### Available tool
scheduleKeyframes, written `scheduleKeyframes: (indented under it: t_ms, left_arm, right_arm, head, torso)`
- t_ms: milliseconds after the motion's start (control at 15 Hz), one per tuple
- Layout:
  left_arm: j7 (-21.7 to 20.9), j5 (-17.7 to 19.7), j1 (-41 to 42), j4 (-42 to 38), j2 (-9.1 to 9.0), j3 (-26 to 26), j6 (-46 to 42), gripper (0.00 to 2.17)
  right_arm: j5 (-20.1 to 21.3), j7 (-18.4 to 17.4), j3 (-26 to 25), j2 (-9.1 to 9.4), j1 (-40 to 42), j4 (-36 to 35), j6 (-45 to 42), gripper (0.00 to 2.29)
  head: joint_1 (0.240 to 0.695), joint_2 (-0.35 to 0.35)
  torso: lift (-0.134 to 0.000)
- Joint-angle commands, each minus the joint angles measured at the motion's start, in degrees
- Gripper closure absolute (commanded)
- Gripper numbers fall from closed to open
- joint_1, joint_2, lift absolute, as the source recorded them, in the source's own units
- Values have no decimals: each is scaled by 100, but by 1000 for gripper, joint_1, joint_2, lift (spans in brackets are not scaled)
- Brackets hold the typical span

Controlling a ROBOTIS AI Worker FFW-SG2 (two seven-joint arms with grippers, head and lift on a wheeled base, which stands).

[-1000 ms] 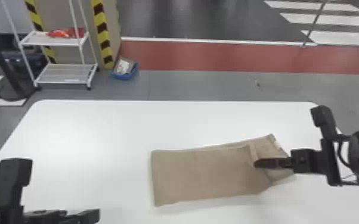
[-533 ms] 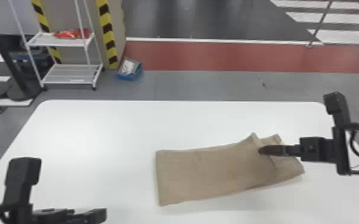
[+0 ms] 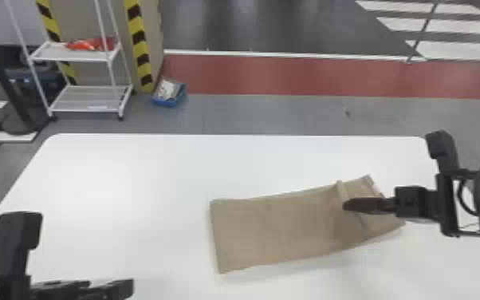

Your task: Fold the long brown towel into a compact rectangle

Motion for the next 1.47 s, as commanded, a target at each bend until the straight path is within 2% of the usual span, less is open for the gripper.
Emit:
scheduleKeyframes:
  t_ms: [0, 133, 333, 467, 600, 667, 800, 1133, 1267, 1333, 1400]
  left_arm:
    - [34, 85, -10, -45, -10, 23, -1, 83]
    - [51, 190, -2, -54, -10, 49, -36, 83]
    - [78, 208, -10, -19, -36, -56, -89, 83]
    - [78, 208, -2, -27, -36, -74, -89, 83]
    - [78, 199, 16, -36, -18, -47, -89, 83]
    - [69, 199, 42, -45, -10, -12, -89, 83]
    - [69, 217, 51, -27, -10, 23, -89, 83]
    - [78, 208, 42, 16, -27, -47, -107, 83]
    - [78, 182, 42, 8, -27, -30, -107, 83]
    - [78, 182, 51, -1, -18, -3, -107, 83]
    - [78, 199, 60, -1, -10, 23, -107, 83]
  right_arm:
    - [-260, 9, -424, -7, -103, -299, 12, 1264]
    - [-278, 9, -582, -113, -103, -308, 12, 1264]
    - [21, -9, -204, -86, -103, 360, 12, 1264]
    - [74, -26, -125, -42, -279, 703, -281, 1264]
    - [-67, 9, -309, -51, -323, 509, -246, 1264]
    - [-172, 26, -582, -86, -375, 298, -123, 1264]
    - [-260, 18, -802, -253, -446, 325, -53, 1264]
    - [65, -132, -432, -201, -499, 1230, -896, 1264]
    - [-67, -88, -591, -201, -551, 1054, -773, 1264]
    - [-243, -70, -951, -271, -604, 852, -527, 1264]
    - [-304, -70, -1092, -429, -639, 826, -351, 1264]
  head:
    - [695, -55]
    - [695, -69]
    - [695, -103]
    - [695, -106]
    - [695, -106]
    - [695, -104]
    - [695, -107]
    - [695, -155]
    - [695, -154]
    - [695, -151]
    - [695, -149]
  torso:
    - [-124]
    - [-124]
    - [-124]
    - [-124]
    - [-124]
    - [-124]
    - [-124]
    - [-124]
    - [-124]
    - [-124]
    - [-124]
